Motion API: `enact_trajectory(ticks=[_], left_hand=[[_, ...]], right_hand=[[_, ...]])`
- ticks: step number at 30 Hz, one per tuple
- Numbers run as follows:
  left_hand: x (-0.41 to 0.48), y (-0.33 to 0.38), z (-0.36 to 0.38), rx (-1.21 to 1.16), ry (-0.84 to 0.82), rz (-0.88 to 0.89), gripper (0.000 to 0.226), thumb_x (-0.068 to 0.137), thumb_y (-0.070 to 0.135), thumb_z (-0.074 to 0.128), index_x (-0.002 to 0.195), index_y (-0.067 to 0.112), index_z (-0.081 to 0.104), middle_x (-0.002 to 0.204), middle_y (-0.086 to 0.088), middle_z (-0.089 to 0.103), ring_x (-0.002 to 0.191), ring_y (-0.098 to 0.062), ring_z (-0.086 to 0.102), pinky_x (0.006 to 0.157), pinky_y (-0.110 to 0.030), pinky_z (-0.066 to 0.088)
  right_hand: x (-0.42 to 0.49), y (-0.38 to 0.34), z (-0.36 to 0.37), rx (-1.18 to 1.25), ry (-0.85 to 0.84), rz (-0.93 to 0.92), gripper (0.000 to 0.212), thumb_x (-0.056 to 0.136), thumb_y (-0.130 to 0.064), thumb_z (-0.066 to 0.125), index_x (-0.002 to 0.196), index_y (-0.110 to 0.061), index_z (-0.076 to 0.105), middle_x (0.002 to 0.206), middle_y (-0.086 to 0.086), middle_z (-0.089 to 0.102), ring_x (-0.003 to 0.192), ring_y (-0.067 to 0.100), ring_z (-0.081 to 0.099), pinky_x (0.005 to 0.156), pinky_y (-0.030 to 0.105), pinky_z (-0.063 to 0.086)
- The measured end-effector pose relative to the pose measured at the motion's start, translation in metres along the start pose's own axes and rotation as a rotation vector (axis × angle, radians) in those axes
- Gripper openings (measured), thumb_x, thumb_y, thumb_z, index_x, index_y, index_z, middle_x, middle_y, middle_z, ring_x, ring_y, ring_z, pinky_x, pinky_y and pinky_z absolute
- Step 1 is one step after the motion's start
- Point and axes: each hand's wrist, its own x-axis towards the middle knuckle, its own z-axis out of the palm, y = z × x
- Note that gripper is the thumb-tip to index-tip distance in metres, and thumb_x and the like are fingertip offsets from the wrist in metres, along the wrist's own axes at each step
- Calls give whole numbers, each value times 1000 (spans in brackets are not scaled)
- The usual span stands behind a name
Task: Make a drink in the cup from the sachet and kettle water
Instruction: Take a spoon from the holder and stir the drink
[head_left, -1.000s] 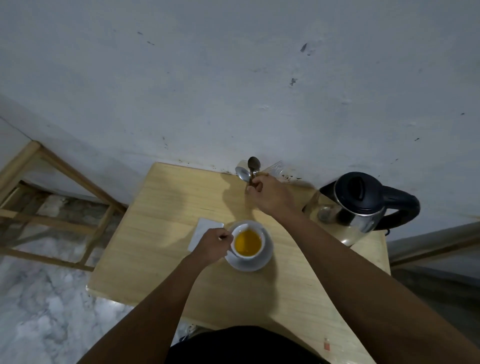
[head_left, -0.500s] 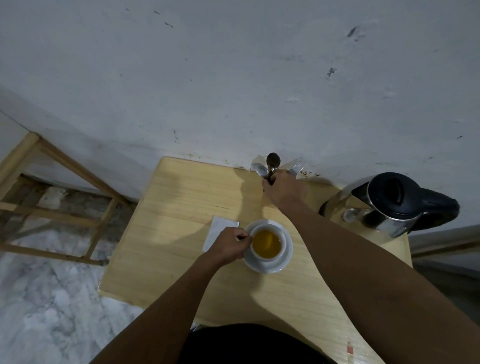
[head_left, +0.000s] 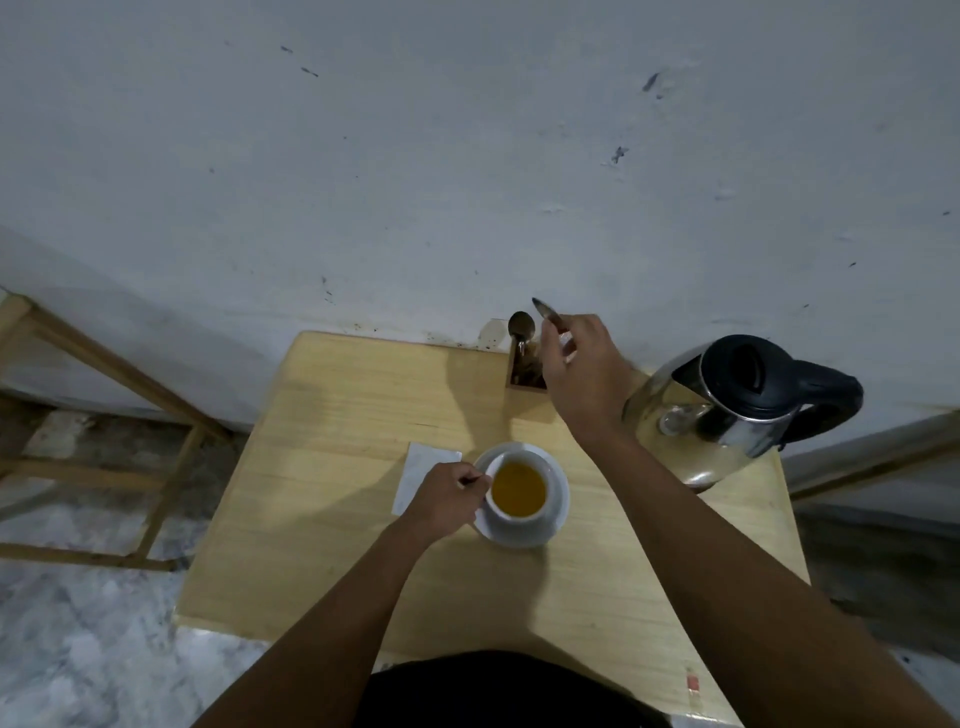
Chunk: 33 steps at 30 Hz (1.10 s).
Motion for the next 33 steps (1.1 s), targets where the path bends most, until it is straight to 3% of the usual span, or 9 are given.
enact_trajectory(ticks=[4, 9, 11, 15, 18, 21, 25, 31, 33], left_hand=[[-2, 0, 0, -11, 20, 20, 20, 92, 25, 57, 91, 7, 67, 70, -4, 64, 54, -16, 60, 57, -25, 50], [-3, -2, 3, 14, 33, 68, 23, 93, 25, 56, 88, 4, 66, 62, -3, 60, 51, -15, 59, 54, -24, 48], [-4, -2, 3, 19, 34, 79, 25, 93, 25, 55, 86, 4, 66, 63, -6, 60, 52, -16, 59, 54, -24, 48], [-3, -1, 1, 29, 34, 108, 23, 94, 23, 54, 81, 6, 63, 65, -7, 60, 51, -15, 58, 48, -15, 47], [-5, -2, 1, 39, 37, 113, 25, 94, 23, 54, 85, 2, 65, 67, -10, 62, 49, -14, 57, 43, -9, 41], [-6, -4, 2, 43, 51, 115, 26, 93, 25, 55, 86, 3, 66, 65, -8, 62, 49, -14, 58, 46, -13, 43], [-6, -5, 2, 31, 51, 125, 22, 93, 27, 54, 83, 11, 65, 64, -2, 62, 52, -14, 59, 53, -22, 44], [-8, -4, 2, 29, 50, 133, 16, 93, 25, 55, 85, 15, 65, 75, -3, 65, 59, -16, 61, 55, -21, 46], [-8, -5, 1, 29, 50, 136, 16, 93, 24, 55, 85, 14, 66, 75, -5, 66, 58, -16, 60, 53, -19, 46]], right_hand=[[-21, -7, -34, 285, 3, 131, 17, 97, -29, 54, 97, -14, 63, 91, -7, 66, 73, 2, 60, 61, 15, 44], [-58, -9, -63, 621, -157, 267, 20, 101, -21, 49, 95, -2, 51, 68, 11, 68, 58, 21, 66, 55, 28, 53], [-70, -6, -69, 622, -202, 280, 18, 101, -26, 48, 97, -10, 54, 62, 9, 56, 49, 18, 54, 48, 32, 52], [-94, 8, -68, 619, -239, 449, 19, 101, -32, 48, 106, -19, 61, 64, -1, 45, 52, 10, 42, 43, 21, 36], [-114, 14, -67, 744, -307, 676, 17, 98, -16, 49, 105, -22, 63, 66, -4, 42, 54, 9, 38, 46, 21, 30], [-126, 12, -69, 934, -336, 778, 25, 96, -6, 48, 103, -21, 67, 68, 0, 40, 54, 10, 36, 46, 23, 24], [-139, 11, -67, 919, -374, 783, 29, 103, -24, 45, 124, -36, 61, 63, -5, 42, 51, 10, 28, 44, 22, 21], [-127, 12, -60, 884, -350, 912, 29, 97, -13, 42, 117, -11, 63, 59, -4, 40, 47, 9, 30, 44, 23, 21], [-126, 12, -61, 870, -361, 865, 27, 99, -11, 41, 117, -13, 62, 64, -2, 44, 48, 8, 34, 44, 22, 24]])
